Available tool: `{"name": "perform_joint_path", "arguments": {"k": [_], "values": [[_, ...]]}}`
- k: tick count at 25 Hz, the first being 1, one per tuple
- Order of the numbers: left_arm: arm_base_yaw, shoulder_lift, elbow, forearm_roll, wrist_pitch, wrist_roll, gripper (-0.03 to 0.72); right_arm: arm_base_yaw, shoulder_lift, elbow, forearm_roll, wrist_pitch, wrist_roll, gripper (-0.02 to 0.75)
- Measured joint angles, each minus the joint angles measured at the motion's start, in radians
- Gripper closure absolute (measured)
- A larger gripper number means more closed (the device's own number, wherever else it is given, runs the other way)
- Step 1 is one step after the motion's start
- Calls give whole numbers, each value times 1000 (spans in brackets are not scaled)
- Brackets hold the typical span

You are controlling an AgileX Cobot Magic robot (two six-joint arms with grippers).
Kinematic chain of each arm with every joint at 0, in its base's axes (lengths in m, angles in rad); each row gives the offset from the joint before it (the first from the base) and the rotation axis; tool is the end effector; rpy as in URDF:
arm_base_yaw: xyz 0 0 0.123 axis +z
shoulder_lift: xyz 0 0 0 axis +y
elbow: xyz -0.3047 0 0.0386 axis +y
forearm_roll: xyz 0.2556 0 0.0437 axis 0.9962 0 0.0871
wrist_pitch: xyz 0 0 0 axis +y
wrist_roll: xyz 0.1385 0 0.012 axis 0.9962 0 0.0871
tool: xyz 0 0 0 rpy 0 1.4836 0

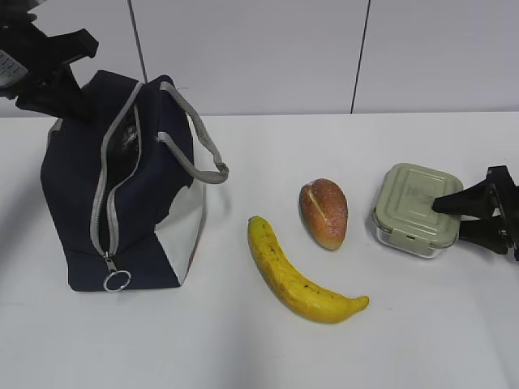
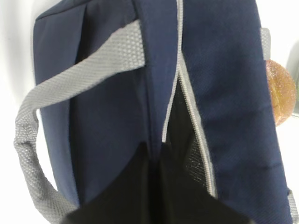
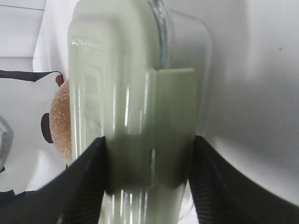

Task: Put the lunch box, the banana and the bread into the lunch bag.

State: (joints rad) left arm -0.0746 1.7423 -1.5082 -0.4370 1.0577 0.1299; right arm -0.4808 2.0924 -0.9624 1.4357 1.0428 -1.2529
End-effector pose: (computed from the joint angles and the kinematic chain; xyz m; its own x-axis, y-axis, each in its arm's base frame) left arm 0.3952 -0.0810 0.2813 -0.9312 -0.0193 -0.3640 0.1274 0.9184 -0.3747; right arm 0.3699 -0.0587 0.0869 -0.8447 0.4723 -0.2517 0.0601 0.5510 0.8324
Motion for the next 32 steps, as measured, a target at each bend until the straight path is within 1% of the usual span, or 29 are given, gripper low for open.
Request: {"name": "perform_joint_path", "arguments": {"k": [3, 22, 25, 28, 32], "values": [[0, 0, 0, 0, 1, 0, 691, 0, 0, 0, 0, 4, 0, 366], [0, 0, 0, -4, 5, 0, 691, 0, 10, 0, -10, 45, -5, 369], [0, 0, 0, -10, 7, 0, 691, 0, -21, 0, -13, 45, -1, 370], [0, 0, 0, -30, 9, 0, 691, 0, -80, -2, -13, 52, 44, 371], [0, 0, 0, -48, 11, 0, 691, 15, -149, -39, -22, 62, 149, 371]]}}
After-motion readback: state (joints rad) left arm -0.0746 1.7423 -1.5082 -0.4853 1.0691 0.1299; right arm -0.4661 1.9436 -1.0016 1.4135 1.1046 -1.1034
